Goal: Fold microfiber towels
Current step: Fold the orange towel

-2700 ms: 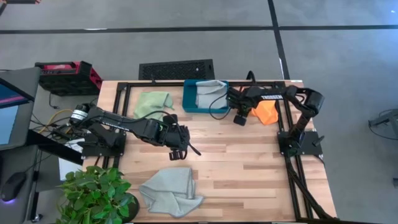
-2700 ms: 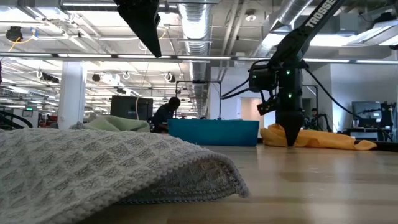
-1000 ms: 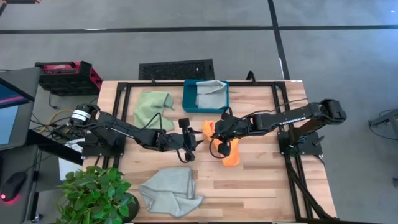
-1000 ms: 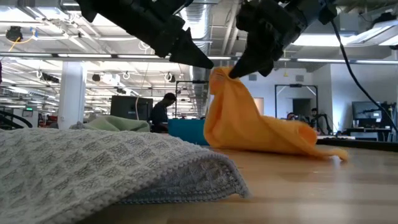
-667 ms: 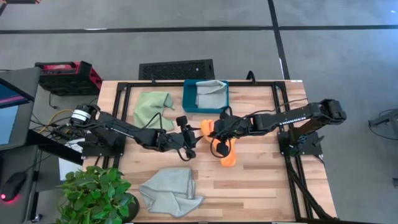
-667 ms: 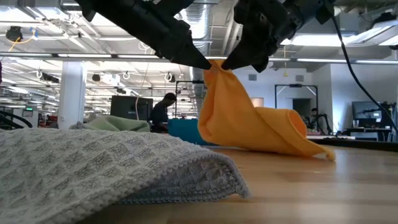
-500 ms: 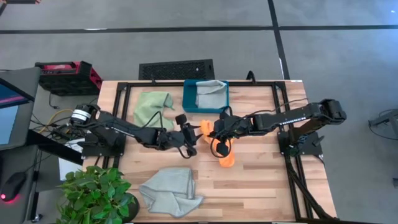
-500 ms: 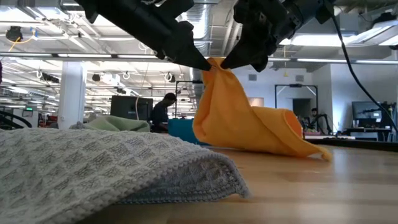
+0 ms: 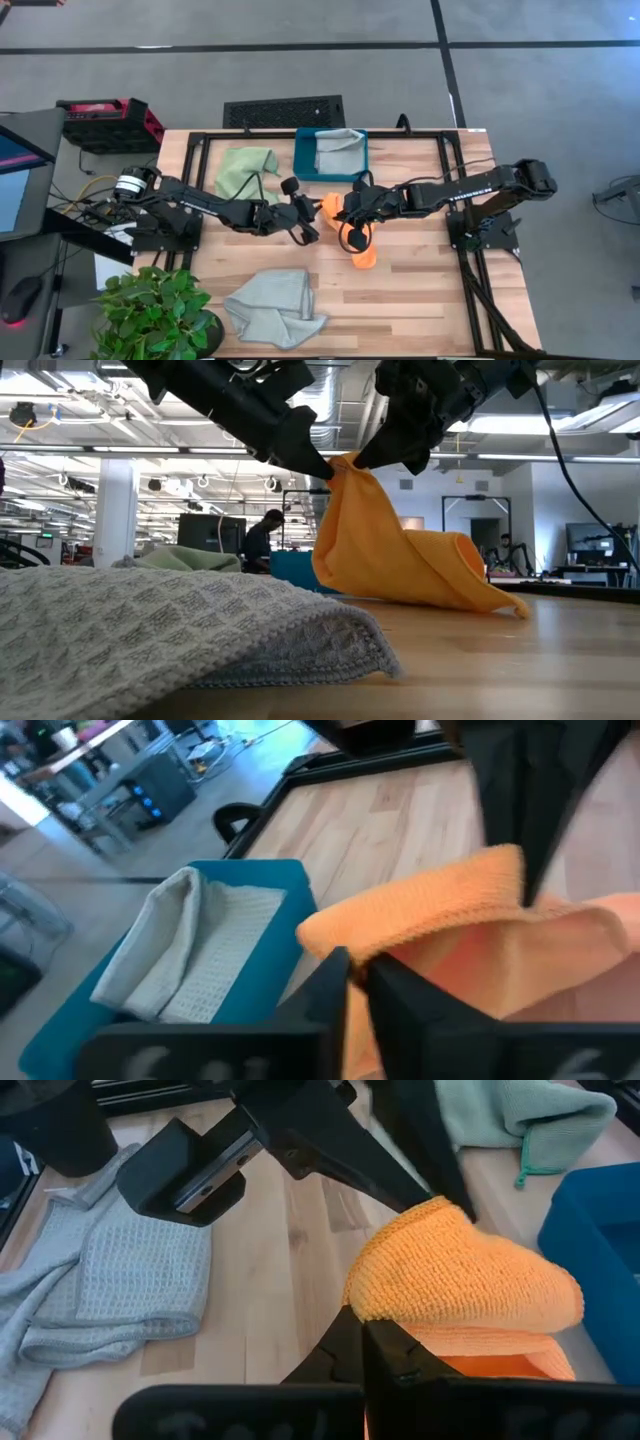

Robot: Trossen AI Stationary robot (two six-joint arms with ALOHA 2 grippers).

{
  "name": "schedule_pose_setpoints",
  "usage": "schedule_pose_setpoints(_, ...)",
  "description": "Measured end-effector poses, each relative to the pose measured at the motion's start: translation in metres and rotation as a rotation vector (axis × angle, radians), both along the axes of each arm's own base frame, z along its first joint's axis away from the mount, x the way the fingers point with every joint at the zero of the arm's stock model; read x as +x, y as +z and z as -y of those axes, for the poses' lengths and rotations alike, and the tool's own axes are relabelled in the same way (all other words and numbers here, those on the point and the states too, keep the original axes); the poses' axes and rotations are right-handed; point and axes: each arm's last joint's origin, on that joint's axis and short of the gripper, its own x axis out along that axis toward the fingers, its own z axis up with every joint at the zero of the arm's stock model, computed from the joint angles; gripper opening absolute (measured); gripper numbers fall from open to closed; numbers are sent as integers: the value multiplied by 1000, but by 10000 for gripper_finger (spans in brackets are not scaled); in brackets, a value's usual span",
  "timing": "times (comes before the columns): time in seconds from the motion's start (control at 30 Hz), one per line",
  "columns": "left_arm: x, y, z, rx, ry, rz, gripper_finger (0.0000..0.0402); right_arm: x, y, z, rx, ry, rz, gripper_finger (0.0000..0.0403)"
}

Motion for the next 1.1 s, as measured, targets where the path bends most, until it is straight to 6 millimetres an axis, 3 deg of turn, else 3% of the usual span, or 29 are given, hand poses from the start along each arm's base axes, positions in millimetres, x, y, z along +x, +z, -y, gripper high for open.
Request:
schedule_pose_setpoints(0.37, 3, 11, 1, 21, -14, -52, 1, -1, -2, 1, 23, -12, -25, 21)
schedule_pose_setpoints(0.63, 3, 37, 4, -149, -10, -271, 0, -1, -2, -3, -30, 83, -22, 82)
schedule_pose_setpoints(0.87, -4, 59, 5, -371, 112, -328, 0, 1, 1, -4, -22, 80, 14, 142)
schedule_pose_setpoints(1.1, -7, 62, 6, -467, 157, -323, 0, 6, -6, -34, -272, 104, 50, 156)
